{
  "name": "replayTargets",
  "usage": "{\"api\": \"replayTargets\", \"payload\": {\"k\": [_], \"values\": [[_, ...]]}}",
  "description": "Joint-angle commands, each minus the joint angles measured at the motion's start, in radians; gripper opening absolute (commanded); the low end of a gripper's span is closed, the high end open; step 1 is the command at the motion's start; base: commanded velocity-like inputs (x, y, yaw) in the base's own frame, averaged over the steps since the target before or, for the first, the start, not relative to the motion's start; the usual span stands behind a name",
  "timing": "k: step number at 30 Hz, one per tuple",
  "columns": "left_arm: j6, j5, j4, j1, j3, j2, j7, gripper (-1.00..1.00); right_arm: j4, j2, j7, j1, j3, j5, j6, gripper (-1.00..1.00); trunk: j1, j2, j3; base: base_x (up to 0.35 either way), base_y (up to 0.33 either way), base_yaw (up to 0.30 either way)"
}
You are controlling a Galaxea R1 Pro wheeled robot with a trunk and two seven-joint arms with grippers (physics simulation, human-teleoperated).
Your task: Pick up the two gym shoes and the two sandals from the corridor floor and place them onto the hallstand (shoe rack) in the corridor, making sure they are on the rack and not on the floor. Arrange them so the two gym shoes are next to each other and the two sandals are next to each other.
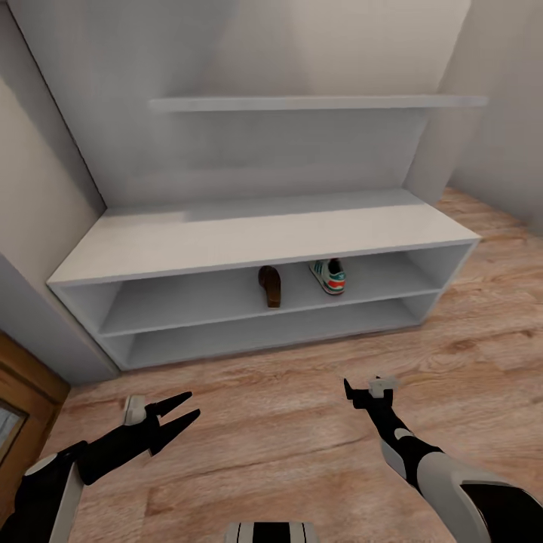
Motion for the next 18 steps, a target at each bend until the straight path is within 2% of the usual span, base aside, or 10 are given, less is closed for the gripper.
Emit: {"api": "replayTargets", "payload": {"k": [1,10,12,14,15,16,17,18], "values": [[0.010,0.002,0.000,0.000,0.000,0.000,-0.003,1.00,0.001,0.000,0.003,-0.001,-0.003,0.003,-0.003,1.00,0.000,0.000,-0.001,0.000,0.000,-0.300],[0.009,0.002,0.002,0.000,0.007,0.000,-0.001,1.00,0.001,0.000,0.003,-0.001,-0.003,0.003,-0.002,1.00,0.000,0.000,-0.001,0.000,0.000,-0.300],[0.000,0.002,0.003,0.000,0.008,0.000,0.013,1.00,0.001,0.000,0.003,-0.001,-0.003,0.003,-0.002,1.00,0.000,0.000,-0.001,0.000,0.000,-0.300],[-0.022,0.002,0.004,0.000,0.007,0.000,0.066,1.00,0.001,0.000,0.003,-0.001,-0.003,0.003,-0.002,1.00,0.000,0.000,-0.001,0.000,0.000,-0.300],[-0.035,0.001,0.004,-0.001,0.005,-0.001,0.114,1.00,0.002,0.000,0.003,-0.001,-0.003,0.003,-0.002,1.00,0.000,0.000,-0.001,0.000,0.000,-0.300],[-0.054,0.001,0.004,-0.001,-0.002,-0.005,0.259,1.00,0.001,0.001,0.003,-0.001,-0.003,0.003,-0.001,1.00,0.000,0.000,-0.001,0.000,0.000,-0.300],[-0.058,0.001,0.004,-0.001,-0.004,-0.006,0.302,1.00,0.001,0.001,0.003,-0.001,-0.003,0.003,-0.001,1.00,0.000,0.000,-0.001,0.000,0.000,-0.300],[-0.075,0.002,0.005,0.000,-0.040,-0.016,0.518,1.00,0.001,0.005,0.003,-0.001,-0.004,0.003,-0.001,1.00,0.000,0.000,-0.001,0.000,0.000,-0.300]]}}
